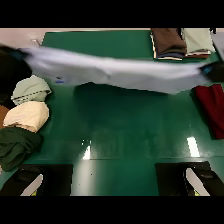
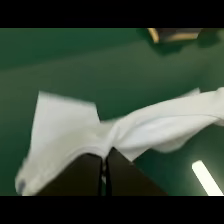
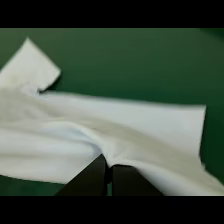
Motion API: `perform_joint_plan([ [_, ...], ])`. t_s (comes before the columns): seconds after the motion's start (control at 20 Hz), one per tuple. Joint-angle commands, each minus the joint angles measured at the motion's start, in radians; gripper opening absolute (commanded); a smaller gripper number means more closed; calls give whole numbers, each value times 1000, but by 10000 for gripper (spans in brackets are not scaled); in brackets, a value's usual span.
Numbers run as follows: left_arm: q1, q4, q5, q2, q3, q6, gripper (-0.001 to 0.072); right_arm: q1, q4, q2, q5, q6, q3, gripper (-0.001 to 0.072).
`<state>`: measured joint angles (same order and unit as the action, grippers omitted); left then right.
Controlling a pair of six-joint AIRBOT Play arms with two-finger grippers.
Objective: Fold the shirts.
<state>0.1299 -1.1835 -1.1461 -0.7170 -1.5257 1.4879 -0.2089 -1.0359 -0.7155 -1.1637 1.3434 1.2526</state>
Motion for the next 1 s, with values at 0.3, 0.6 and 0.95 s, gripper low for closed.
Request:
perform_joint_plan([
  [0.3,-1,-101,2,19,-436,4,23,2,-11,-58,-244,75,555,17],
  [0.6,-1,-232,-148,-242,-361,-3,24,3,-12,-303,-369,122,576,17],
  [0.95,-1,-185,-77,-686,-78,4,24,3,-14,-639,-302,104,242,17],
])
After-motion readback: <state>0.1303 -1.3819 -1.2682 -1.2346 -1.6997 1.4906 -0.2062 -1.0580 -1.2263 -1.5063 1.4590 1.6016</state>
